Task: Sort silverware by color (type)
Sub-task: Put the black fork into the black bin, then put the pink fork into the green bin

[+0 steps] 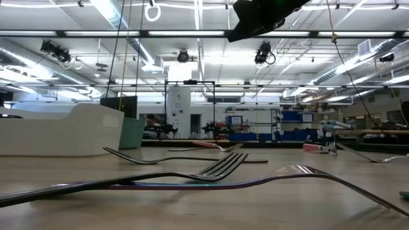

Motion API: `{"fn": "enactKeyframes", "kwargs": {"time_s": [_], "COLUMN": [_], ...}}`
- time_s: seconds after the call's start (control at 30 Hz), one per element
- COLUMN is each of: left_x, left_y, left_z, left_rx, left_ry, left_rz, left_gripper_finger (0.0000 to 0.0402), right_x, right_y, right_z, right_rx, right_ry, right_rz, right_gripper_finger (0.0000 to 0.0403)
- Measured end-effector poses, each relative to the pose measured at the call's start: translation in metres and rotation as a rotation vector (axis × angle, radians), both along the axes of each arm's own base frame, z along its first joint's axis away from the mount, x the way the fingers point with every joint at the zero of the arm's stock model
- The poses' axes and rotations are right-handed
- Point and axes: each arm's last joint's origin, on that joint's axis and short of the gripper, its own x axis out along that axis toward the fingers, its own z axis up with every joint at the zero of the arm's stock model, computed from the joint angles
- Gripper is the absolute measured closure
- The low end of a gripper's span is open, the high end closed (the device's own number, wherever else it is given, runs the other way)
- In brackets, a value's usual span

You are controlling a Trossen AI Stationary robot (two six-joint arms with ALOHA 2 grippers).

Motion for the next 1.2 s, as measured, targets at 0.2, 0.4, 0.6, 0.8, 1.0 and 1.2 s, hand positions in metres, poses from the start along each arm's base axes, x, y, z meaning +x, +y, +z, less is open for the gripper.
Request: {"fn": "enactKeyframes", "kwargs": {"time_s": [0.2,0.4,0.6,0.8,1.0,1.2], "left_x": [0.002,0.004,0.003,0.004,0.006,0.008], "left_y": [-0.005,-0.007,-0.006,-0.007,-0.009,-0.006], "left_z": [-0.016,-0.033,-0.044,-0.047,-0.045,-0.046], "left_rx": [-0.083,-0.105,-0.097,-0.100,-0.116,-0.092], "left_ry": [0.044,0.032,0.040,0.036,-0.008,-0.010], "left_rz": [0.065,0.065,0.062,0.060,0.031,0.048], "left_gripper_finger": [0.0388,0.0379,0.0366,0.0364,0.0363,0.0363], "right_x": [0.001,0.001,0.002,0.002,0.003,0.004], "right_y": [-0.008,-0.017,-0.027,-0.039,-0.044,-0.044], "right_z": [0.000,0.000,0.000,0.001,0.001,0.001], "right_rx": [0.000,0.000,0.000,0.003,0.023,0.030], "right_ry": [0.000,0.000,0.000,-0.014,-0.021,-0.021], "right_rz": [-0.024,-0.053,-0.087,-0.120,-0.091,-0.074], "right_gripper_finger": [0.0320,0.0321,0.0321,0.0321,0.0321,0.0321]}}
